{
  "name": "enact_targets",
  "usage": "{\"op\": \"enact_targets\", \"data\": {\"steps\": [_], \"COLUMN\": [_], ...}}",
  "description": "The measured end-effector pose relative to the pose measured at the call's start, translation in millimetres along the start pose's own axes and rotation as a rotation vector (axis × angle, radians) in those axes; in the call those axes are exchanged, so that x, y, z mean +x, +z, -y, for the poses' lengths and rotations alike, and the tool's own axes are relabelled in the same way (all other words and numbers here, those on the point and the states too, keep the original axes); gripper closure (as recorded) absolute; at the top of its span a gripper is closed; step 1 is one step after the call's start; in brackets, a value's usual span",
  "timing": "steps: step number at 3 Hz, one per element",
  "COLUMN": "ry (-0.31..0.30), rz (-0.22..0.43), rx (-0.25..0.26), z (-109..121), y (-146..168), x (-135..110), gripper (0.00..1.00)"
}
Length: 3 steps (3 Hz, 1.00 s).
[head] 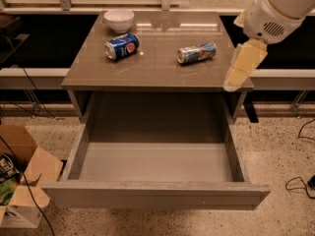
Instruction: Place redbull can into top drawer
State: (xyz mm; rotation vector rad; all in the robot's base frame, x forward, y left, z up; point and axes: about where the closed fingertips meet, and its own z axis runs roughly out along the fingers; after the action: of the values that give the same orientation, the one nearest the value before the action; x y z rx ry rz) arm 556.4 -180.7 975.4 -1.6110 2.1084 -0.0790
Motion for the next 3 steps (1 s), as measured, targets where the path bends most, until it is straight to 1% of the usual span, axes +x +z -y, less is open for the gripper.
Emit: {"op": "enact_targets", "data": {"steps": [1,2,3], "ry": [0.025,0.05,0.085], "rz": [0.036,0.063,0.109], "rx": [0.005,-0.001,-0.009], "z": [29,60,90], "y": [32,65,95], "x": [-7,-11,-17], "gripper": [0.0,0.0,0.0]}}
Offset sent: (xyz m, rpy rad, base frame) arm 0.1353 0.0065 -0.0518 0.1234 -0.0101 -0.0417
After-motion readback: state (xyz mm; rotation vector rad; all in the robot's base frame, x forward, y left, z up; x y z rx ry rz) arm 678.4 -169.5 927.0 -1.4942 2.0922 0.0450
